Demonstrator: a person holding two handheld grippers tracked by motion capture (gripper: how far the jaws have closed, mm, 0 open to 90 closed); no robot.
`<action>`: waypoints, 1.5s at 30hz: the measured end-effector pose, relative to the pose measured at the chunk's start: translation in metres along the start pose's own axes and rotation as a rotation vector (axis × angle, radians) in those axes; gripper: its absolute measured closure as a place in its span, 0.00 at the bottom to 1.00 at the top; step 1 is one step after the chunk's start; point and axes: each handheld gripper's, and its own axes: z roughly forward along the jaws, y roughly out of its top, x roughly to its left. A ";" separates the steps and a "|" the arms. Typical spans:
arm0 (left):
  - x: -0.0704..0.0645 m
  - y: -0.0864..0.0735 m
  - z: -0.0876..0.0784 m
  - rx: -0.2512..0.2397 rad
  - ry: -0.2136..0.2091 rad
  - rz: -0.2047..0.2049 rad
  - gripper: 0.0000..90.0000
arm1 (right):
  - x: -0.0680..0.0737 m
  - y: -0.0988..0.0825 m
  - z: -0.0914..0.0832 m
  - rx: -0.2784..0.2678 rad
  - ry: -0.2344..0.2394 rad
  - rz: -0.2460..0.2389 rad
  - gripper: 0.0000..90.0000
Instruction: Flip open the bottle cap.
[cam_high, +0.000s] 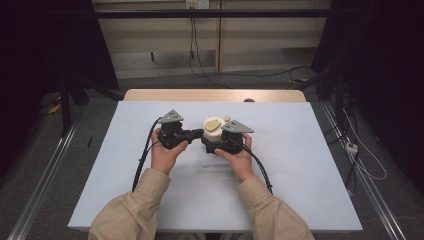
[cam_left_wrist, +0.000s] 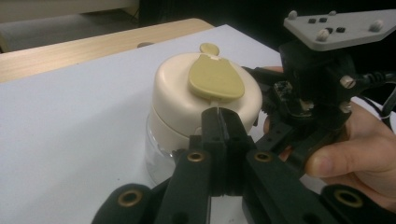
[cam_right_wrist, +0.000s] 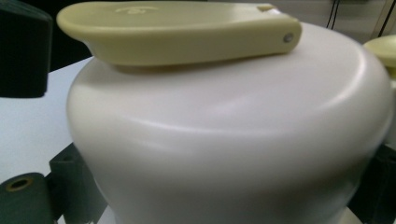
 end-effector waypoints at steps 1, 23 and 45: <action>0.000 0.000 0.001 0.003 0.001 0.001 1.00 | 0.000 0.000 0.000 0.001 0.000 0.000 0.07; -0.001 0.007 0.005 0.027 0.035 0.016 1.00 | 0.000 0.000 0.000 0.000 0.002 0.001 0.07; -0.003 0.012 0.008 0.026 0.038 0.020 1.00 | 0.000 0.000 0.000 -0.001 0.003 0.001 0.07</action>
